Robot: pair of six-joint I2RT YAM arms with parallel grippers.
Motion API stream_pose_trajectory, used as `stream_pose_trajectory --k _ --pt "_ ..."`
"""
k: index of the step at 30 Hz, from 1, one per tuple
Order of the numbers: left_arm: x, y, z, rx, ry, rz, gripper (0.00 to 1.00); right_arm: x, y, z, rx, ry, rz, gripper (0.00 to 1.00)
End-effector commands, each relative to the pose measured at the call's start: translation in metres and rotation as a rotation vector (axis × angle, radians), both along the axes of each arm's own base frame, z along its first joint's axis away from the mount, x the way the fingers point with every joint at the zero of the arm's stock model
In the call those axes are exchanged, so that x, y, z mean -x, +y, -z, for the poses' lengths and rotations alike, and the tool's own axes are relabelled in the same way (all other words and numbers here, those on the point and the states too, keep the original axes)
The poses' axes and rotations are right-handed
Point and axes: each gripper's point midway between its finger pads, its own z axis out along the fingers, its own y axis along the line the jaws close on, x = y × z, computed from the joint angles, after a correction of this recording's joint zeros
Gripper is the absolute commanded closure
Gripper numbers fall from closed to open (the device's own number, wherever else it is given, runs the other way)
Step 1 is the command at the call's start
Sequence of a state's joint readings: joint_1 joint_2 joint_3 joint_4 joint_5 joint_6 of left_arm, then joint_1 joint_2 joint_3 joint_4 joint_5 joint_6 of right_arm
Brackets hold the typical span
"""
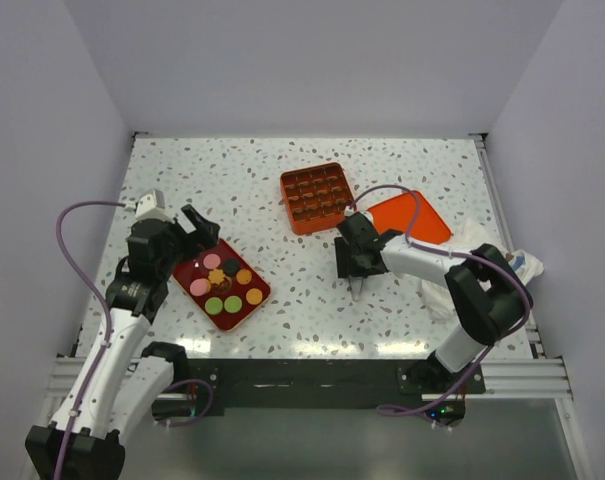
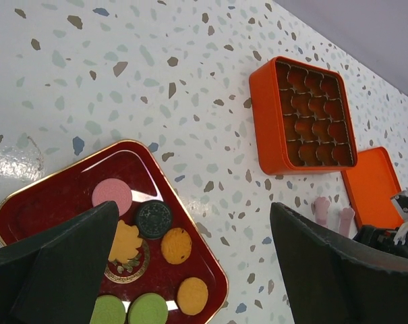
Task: Pack the cookies
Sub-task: Pick up the clamp at the center of the board.
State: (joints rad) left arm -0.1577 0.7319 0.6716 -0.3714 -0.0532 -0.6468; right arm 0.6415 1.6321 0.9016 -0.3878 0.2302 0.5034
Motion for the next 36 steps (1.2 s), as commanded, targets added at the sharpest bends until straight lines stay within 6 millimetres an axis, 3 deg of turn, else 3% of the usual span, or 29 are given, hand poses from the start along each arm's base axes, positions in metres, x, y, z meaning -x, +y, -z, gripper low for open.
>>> stream_pose_trajectory --k 1,10,18,24,27,31,36 --pt "-0.001 0.002 -0.008 0.016 -0.038 -0.022 0.0 -0.004 0.008 0.006 -0.027 0.006 0.041 0.33" --pt "0.003 0.004 -0.01 0.043 -0.044 -0.048 0.0 -0.002 0.006 0.007 -0.056 0.062 0.131 0.33" --pt "0.007 0.005 -0.011 0.062 -0.047 -0.06 0.0 0.019 -0.002 0.006 -0.077 0.109 0.186 0.35" --pt "0.009 0.001 -0.008 0.086 -0.049 -0.053 0.0 0.02 -0.004 0.015 -0.061 0.112 0.181 0.39" --pt "0.009 0.0 -0.009 0.088 -0.051 -0.044 0.01 0.018 -0.005 0.019 -0.043 0.113 0.172 0.43" --pt "0.01 -0.001 -0.012 0.091 -0.059 -0.034 0.01 0.016 -0.002 0.018 -0.047 0.108 0.151 0.58" --pt "0.011 -0.005 -0.013 0.102 -0.067 -0.016 0.0 0.009 0.001 0.003 -0.072 0.065 0.119 0.64"
